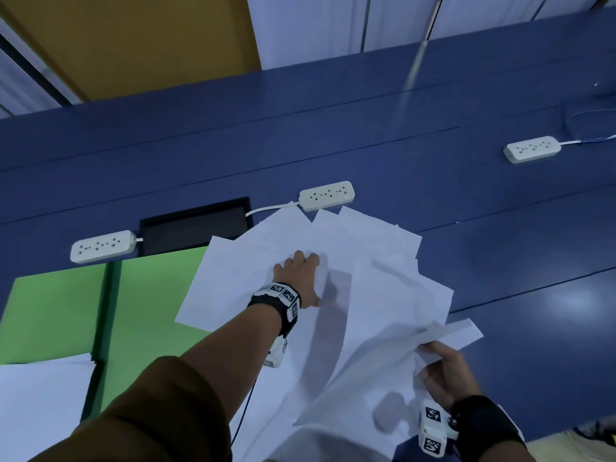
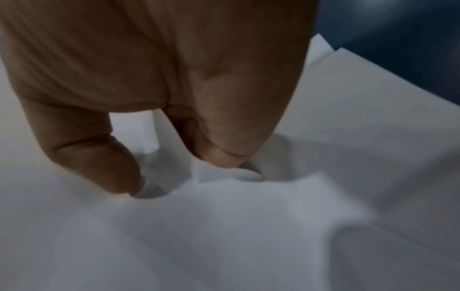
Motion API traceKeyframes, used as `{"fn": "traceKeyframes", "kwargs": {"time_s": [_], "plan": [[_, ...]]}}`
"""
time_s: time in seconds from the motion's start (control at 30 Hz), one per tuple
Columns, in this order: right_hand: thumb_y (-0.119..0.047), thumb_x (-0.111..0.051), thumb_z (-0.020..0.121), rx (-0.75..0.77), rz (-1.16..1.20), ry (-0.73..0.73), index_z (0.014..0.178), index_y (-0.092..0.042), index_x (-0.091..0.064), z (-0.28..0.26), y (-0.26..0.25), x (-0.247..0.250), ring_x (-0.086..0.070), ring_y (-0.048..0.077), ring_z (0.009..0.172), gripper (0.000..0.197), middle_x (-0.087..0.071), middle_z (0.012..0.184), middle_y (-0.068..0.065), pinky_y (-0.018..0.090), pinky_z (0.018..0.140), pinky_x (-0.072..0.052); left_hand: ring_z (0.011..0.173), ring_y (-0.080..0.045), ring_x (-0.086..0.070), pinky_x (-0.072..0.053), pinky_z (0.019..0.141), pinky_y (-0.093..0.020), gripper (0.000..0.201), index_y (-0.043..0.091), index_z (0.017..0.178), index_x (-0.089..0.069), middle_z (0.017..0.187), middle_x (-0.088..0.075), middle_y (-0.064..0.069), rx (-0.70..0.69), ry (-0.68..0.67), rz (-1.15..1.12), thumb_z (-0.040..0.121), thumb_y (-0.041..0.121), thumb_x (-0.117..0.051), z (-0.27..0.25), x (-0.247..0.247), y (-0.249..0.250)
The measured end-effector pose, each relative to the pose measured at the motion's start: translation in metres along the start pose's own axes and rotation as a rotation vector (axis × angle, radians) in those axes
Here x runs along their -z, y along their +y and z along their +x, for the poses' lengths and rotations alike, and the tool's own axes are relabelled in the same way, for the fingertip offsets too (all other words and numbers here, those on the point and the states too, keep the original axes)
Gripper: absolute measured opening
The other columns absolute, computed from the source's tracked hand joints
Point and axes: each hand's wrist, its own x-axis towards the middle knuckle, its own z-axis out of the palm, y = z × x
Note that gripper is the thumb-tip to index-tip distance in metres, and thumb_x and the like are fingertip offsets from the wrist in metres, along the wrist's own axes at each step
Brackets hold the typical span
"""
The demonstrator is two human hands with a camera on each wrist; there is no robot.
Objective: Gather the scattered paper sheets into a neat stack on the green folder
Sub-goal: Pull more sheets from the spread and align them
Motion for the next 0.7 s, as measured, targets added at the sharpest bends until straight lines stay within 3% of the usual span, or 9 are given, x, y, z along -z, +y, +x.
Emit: {"fn": "traceKeyframes", "kwargs": {"time_s": [0.13, 0.3, 0.4, 0.5, 0.57, 0.63, 0.7], "plan": [[0.008, -0.056, 0.086, 0.013, 0.012, 0.014, 0.141, 0.010, -0.056, 0.003, 0.002, 0.004, -0.061, 0.043, 0.121, 0.056, -0.064, 0.132, 0.025, 0.057, 0.116, -0.044, 0.122, -0.031, -0.048, -0.037, 0.103, -0.049, 0.084, 0.024, 0.134, -0.042, 0.131, -0.051, -0.004, 0.013, -0.014, 0.127, 0.070, 0.058, -0.084, 0.003, 0.003, 0.005], [0.009, -0.056, 0.084, 0.010, -0.006, -0.021, 0.128, 0.001, -0.067, 0.005, -0.001, 0.004, -0.074, 0.037, 0.102, 0.046, -0.072, 0.122, 0.022, 0.047, 0.092, -0.062, 0.119, -0.030, -0.042, -0.032, 0.099, -0.046, 0.051, 0.025, 0.128, -0.058, 0.127, -0.051, -0.003, -0.099, 0.071, 0.206, 0.086, 0.054, -0.067, -0.010, 0.001, 0.010], [0.008, -0.058, 0.083, 0.010, -0.010, -0.027, 0.135, 0.004, -0.062, 0.005, -0.001, 0.004, -0.071, 0.038, 0.110, 0.052, -0.068, 0.130, 0.024, 0.047, 0.094, -0.062, 0.115, -0.029, -0.055, -0.035, 0.096, -0.041, 0.037, 0.022, 0.125, -0.060, 0.120, -0.063, -0.003, -0.195, 0.092, 0.028, 0.096, 0.046, -0.059, -0.031, 0.011, 0.015], [0.007, -0.058, 0.083, -0.001, -0.037, -0.043, 0.128, 0.001, -0.065, 0.003, -0.003, 0.002, -0.073, 0.037, 0.102, 0.045, -0.069, 0.122, 0.024, 0.044, 0.084, -0.065, 0.098, -0.030, -0.064, -0.040, 0.075, -0.032, 0.011, 0.023, 0.101, -0.055, 0.090, -0.063, 0.004, -0.292, 0.054, -0.260, 0.097, 0.029, -0.064, -0.061, 0.031, 0.016], [0.007, -0.056, 0.084, -0.016, -0.062, -0.061, 0.120, 0.001, -0.067, -0.001, -0.008, -0.002, -0.076, 0.035, 0.090, 0.038, -0.072, 0.112, 0.022, 0.041, 0.071, -0.065, 0.083, -0.026, -0.060, -0.035, 0.066, -0.031, 0.022, 0.030, 0.088, -0.044, 0.073, -0.050, 0.012, -0.334, 0.113, -0.324, 0.097, 0.027, -0.064, -0.086, 0.051, 0.015], [0.005, -0.053, 0.083, -0.026, -0.091, -0.062, 0.111, 0.002, -0.070, -0.006, -0.011, -0.008, -0.075, 0.032, 0.077, 0.033, -0.075, 0.099, 0.019, 0.035, 0.057, -0.061, 0.071, -0.014, -0.052, -0.034, 0.063, -0.029, 0.027, 0.034, 0.085, -0.042, 0.069, -0.048, 0.013, -0.333, 0.215, -0.412, 0.096, 0.031, -0.066, -0.115, 0.074, 0.008], [0.001, -0.057, 0.079, -0.016, -0.133, -0.061, 0.115, 0.002, -0.070, -0.008, -0.012, -0.013, -0.073, 0.035, 0.083, 0.038, -0.074, 0.104, 0.021, 0.036, 0.063, -0.061, 0.067, -0.007, -0.049, -0.037, 0.062, -0.024, 0.026, 0.032, 0.084, -0.047, 0.070, -0.052, 0.014, -0.336, 0.341, -0.541, 0.095, 0.033, -0.071, -0.146, 0.098, -0.005]]}}
